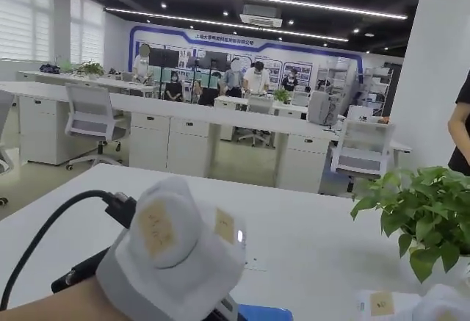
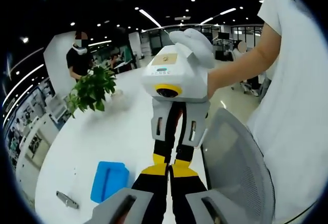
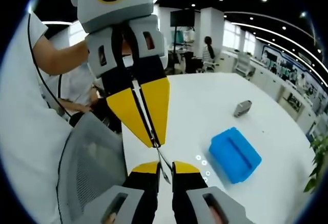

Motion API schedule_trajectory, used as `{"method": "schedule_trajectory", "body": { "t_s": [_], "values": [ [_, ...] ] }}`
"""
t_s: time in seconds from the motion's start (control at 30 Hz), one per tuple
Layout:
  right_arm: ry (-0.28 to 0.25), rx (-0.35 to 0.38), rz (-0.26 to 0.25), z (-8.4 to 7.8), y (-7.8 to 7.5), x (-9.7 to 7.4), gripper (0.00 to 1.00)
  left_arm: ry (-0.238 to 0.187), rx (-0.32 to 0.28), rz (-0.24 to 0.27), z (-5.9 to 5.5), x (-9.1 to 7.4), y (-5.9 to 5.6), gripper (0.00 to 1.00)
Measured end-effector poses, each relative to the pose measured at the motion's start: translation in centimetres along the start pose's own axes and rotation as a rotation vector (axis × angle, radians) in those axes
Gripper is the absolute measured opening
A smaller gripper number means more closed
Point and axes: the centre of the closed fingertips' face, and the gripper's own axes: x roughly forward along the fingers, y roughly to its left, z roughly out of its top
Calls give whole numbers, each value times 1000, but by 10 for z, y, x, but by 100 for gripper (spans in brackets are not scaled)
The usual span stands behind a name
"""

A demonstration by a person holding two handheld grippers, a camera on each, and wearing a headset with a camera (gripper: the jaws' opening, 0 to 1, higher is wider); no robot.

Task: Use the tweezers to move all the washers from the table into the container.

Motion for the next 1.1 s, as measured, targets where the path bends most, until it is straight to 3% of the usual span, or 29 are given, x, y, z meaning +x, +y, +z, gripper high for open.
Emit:
{"method": "schedule_trajectory", "body": {
  "t_s": [0.2, 0.33, 0.37, 0.4, 0.47, 0.57, 0.7, 0.87, 1.1],
  "values": [
    [1, 3, 8, 1, 0, 8, 3, -15, -5, 38, -4, 2, 1, 0],
    [5, -8, 12, 0, -1, 14, 2, -87, -52, 104, -7, 4, 6, 0],
    [-12, -4, 11, 5, -6, 19, 1, -148, -71, 202, -11, -2, 15, 0],
    [-23, 2, 12, 9, -8, 21, 1, -173, -102, 249, -13, -7, 20, 2],
    [-43, 10, 9, 15, -12, 24, 1, -228, -181, 289, -14, -16, 21, 6],
    [-60, 8, -3, 22, -22, 31, 1, -270, -247, 379, -20, -30, 28, 16],
    [-95, 14, -32, 31, -36, 40, 1, -324, -385, 529, -38, -54, 36, 31],
    [-126, 14, -77, 38, -56, 50, 2, -279, -515, 677, -76, -78, 34, 44],
    [-150, 36, -116, 37, -79, 63, 2, -229, -615, 769, -113, -85, 25, 60]
  ]
}}
